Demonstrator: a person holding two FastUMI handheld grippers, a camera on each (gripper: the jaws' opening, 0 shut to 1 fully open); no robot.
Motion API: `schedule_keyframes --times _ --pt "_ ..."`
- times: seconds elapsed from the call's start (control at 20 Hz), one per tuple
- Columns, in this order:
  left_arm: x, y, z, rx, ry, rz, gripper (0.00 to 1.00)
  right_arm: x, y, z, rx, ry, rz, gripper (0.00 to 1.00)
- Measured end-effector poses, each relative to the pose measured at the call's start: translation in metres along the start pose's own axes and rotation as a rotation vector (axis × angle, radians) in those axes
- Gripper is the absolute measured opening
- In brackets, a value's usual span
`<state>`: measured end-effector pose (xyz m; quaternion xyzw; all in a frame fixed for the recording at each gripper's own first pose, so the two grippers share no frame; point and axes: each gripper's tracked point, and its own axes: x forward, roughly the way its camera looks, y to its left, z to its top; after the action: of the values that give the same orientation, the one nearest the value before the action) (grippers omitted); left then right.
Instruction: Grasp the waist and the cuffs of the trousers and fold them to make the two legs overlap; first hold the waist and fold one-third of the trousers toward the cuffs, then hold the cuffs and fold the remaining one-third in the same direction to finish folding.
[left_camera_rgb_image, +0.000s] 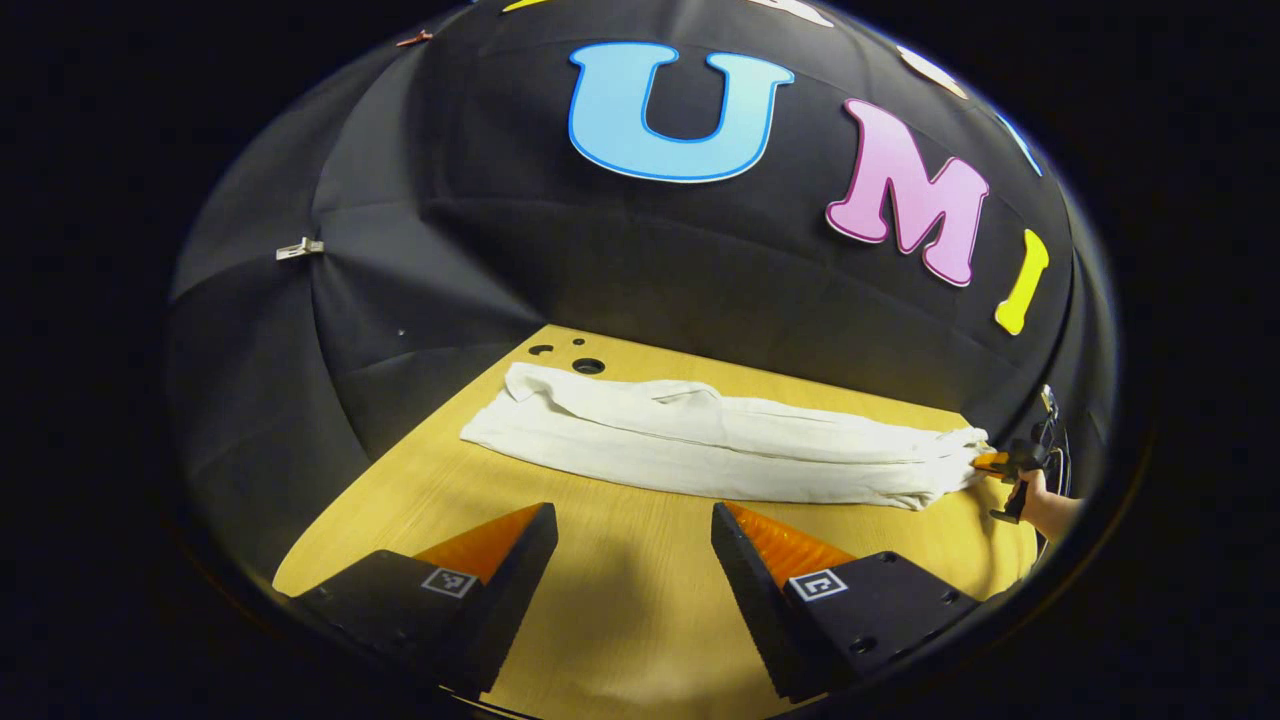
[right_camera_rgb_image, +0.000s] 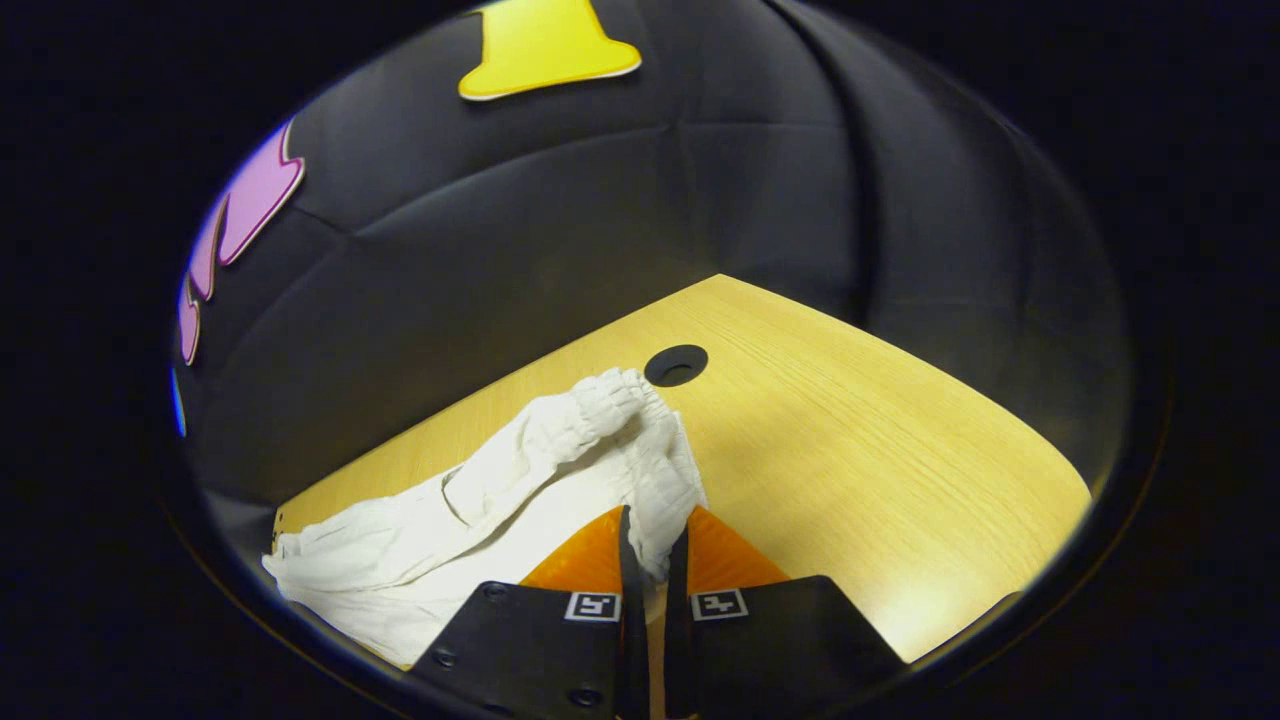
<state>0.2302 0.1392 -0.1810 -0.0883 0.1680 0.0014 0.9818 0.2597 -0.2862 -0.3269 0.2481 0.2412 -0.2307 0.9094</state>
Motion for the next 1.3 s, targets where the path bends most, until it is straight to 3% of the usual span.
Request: schedule_keyframes --times 0.3,0.7,0.75,0.8,1.2,1.3 --pt "-0.011 0.001 0.008 -0.011 -0.019 -0.063 0.97 -0.06 0.029 0.058 -0.177 -0.16 0.045 0.11" --pt "-0.031 0.025 0.026 -0.03 -0.04 -0.096 0.97 -0.107 0.058 0.097 -0.283 -0.274 0.205 0.1" --pt "-0.032 0.03 0.026 -0.047 -0.04 -0.095 0.92 -0.113 0.058 0.101 -0.293 -0.281 0.231 0.1" --pt "-0.035 0.035 0.026 -0.068 -0.043 -0.094 0.97 -0.117 0.056 0.103 -0.295 -0.282 0.255 0.1" --pt "-0.034 0.06 0.022 -0.161 -0.069 -0.078 0.97 -0.142 0.045 0.117 -0.293 -0.27 0.483 0.1" --pt "-0.029 0.071 0.022 -0.197 -0.089 -0.025 0.97 -0.139 0.042 0.117 -0.298 -0.245 0.516 0.1"
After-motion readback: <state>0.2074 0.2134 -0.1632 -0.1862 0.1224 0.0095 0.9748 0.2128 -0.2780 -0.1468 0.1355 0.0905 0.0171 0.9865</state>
